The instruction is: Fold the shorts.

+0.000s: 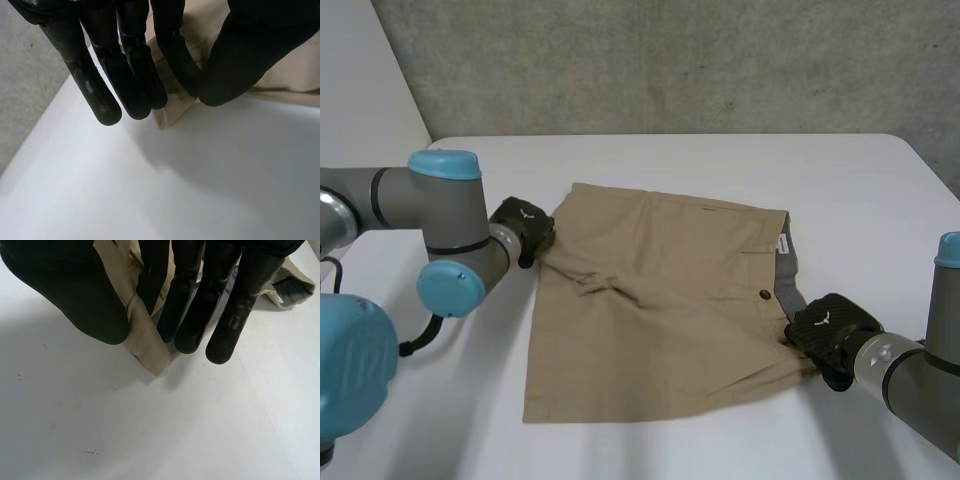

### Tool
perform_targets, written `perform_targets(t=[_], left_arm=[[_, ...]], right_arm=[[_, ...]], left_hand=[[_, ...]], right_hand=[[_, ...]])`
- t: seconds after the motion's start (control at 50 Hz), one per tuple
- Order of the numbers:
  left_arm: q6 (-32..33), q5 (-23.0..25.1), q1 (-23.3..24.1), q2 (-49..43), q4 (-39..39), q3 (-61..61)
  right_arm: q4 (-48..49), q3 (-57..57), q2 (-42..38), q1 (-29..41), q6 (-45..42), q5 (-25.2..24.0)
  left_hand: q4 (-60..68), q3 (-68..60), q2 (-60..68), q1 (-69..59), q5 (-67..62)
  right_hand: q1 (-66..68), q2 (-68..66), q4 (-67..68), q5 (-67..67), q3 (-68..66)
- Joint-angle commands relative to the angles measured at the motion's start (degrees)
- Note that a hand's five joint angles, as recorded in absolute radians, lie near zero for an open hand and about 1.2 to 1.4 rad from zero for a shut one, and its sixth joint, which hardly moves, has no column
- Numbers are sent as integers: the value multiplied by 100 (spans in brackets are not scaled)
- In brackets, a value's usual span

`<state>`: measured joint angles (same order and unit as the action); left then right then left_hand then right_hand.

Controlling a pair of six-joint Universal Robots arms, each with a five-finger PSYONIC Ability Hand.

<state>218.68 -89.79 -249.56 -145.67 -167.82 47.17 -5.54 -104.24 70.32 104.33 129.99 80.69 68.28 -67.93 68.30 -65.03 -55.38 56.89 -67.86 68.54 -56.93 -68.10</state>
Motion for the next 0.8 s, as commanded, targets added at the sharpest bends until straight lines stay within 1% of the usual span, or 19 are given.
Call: perform_targets(t=[0.02,0.1,0.24,0.3,0.4,0.42,0.46,0.48,0.52,0.56,0.62,0.72,0.8], left_arm=[[-1098,-56,153,539,-23,678],[-1205,-101,171,697,-110,758],[-1222,-48,180,1049,-620,811],[-1205,31,180,1155,-822,846],[-1187,417,162,1155,-972,759],[-1170,601,145,1085,-981,697],[-1134,786,153,997,-981,574],[-1082,952,153,797,-946,374],[-994,1050,110,541,-902,162],[-810,1077,83,225,-745,-101],[-581,1077,65,4,-498,-348],[-212,1077,57,-330,-164,-656],[-132,1060,-5,-409,-120,-665]], right_arm=[[0,-17,-1,9,0,-1],[0,-26,-1,9,0,-1],[0,-26,-1,9,9,-1],[0,-35,-1,0,0,-1],[0,-26,8,0,0,-1],[0,-26,8,9,0,-1],[0,-35,-1,9,0,8],[0,-35,-1,9,0,-1],[0,-35,-1,9,0,-1],[0,-35,-1,0,0,-1],[0,-26,-1,0,0,-1],[0,-17,-1,-9,0,-1],[0,-9,-1,-9,0,-1]], left_hand=[[-350,315,-353,25,60],[-2169,2133,-2171,1844,1879],[-2240,2205,-2243,1915,1950],[-2543,2507,-2545,2218,2252],[-3098,3062,-3100,2773,2807],[-3215,3179,-3217,2890,2925],[-3300,3265,-3303,2975,3010],[-3300,3265,-3303,2975,3010],[-3300,3265,-3303,2975,3010],[-3351,3315,-3353,3026,3060],[-3468,3432,-3470,3143,3178],[-4174,4139,-4177,3849,3884],[-3975,3939,-3977,3650,3684]], right_hand=[[2311,-1214,1146,-1307,-1190],[2311,-1214,1146,-1307,-1190],[2311,-1214,1146,-1307,-1190],[2311,-1214,1146,-1307,-1190],[2311,-1214,1146,-1307,-1190],[2311,-1214,1146,-1307,-1190],[2311,-1214,1146,-1307,-1190],[2311,-1214,1146,-1307,-1190],[2311,-1214,1146,-1307,-1190],[2311,-1214,1146,-1307,-1190],[2311,-1214,1146,-1307,-1190],[2311,-1214,1146,-1307,-1190],[2311,-1214,1146,-1307,-1190]])
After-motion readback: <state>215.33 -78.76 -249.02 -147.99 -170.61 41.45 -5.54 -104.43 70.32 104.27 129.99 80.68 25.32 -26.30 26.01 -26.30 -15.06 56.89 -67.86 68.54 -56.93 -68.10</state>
